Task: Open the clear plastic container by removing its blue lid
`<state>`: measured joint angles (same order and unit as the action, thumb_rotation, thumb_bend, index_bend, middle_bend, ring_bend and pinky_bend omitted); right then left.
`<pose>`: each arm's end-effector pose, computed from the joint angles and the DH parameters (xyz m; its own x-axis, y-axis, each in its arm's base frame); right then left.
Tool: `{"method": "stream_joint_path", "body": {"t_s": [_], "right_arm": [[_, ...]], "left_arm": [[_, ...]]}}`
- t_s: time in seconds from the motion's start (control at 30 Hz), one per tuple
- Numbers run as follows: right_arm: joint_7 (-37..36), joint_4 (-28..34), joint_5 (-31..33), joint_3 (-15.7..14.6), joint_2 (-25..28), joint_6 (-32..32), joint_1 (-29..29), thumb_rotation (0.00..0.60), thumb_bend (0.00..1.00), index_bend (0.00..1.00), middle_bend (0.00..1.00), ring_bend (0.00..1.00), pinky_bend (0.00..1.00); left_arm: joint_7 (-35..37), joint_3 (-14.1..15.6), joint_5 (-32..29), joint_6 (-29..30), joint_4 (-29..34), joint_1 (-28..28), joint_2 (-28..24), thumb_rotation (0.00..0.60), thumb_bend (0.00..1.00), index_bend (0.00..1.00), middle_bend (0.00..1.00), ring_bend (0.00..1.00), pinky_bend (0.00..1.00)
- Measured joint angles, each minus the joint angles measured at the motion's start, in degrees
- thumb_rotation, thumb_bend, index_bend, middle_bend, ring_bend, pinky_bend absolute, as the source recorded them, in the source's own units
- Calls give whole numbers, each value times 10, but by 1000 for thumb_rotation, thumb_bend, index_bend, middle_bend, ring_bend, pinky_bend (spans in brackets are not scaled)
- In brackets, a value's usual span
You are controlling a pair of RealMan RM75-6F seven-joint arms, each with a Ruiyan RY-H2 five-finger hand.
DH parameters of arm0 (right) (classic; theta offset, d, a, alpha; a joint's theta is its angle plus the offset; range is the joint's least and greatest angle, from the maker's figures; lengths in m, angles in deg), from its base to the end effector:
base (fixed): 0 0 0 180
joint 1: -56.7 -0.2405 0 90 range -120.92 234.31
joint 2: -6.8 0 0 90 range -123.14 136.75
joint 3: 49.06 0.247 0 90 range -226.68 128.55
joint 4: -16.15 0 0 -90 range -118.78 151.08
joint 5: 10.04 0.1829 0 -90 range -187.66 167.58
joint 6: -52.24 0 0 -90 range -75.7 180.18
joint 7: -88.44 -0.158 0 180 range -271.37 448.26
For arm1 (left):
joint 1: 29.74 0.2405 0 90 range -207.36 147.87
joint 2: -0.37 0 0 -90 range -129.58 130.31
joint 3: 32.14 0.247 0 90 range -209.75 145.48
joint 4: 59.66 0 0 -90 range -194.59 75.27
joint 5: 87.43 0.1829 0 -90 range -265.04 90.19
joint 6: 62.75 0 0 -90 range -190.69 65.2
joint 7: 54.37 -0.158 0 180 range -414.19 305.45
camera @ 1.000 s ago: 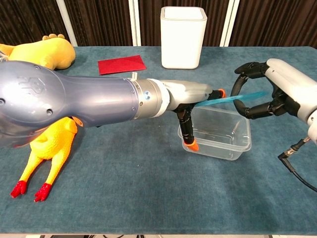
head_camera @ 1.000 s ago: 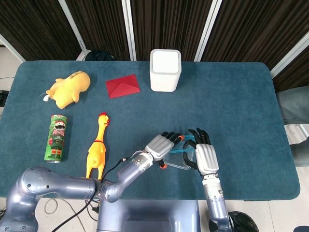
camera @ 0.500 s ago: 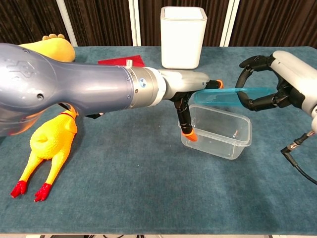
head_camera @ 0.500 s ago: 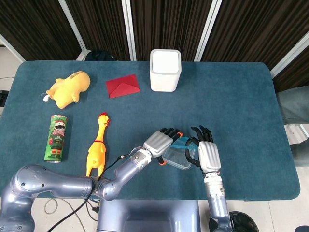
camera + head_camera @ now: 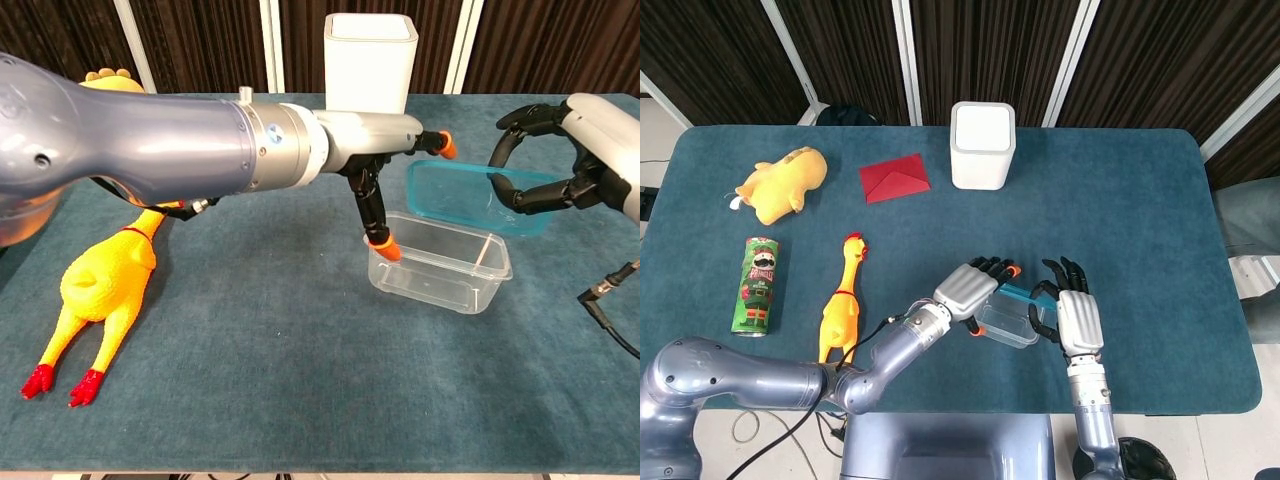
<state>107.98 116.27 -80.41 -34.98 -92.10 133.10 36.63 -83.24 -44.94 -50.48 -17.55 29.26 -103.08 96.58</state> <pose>-0.1514 -0.2625 0.0302 -0.0505 -0.0308 0.9982 -0.9976 -0.0462 -0.0519 0.0359 0.3352 -0.0652 0.4957 0.4345 0.7520 0.7717 -0.6176 -0.1519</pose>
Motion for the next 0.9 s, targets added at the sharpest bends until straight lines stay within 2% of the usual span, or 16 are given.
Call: {"method": "stream_joint_path", "body": {"t_s": [0.37,0.77,0.9], "right_arm": [[3,2,-3,4,-3,6,-2,600,727,660,189,0,0],[23,1,14,41,9,7,-17,600,728,662,193,0,0],[25,-7,22,61,21,6,-24,600,728,662,193,0,0]], "left_arm": [[25,-4,22,19,38,19,-37,600,0,0,0,0,108],[68,-1,59,46,78,63,-96,600,0,0,0,0,108],[86,-2,75,52,91,80,-119,600,0,0,0,0,108]]}}
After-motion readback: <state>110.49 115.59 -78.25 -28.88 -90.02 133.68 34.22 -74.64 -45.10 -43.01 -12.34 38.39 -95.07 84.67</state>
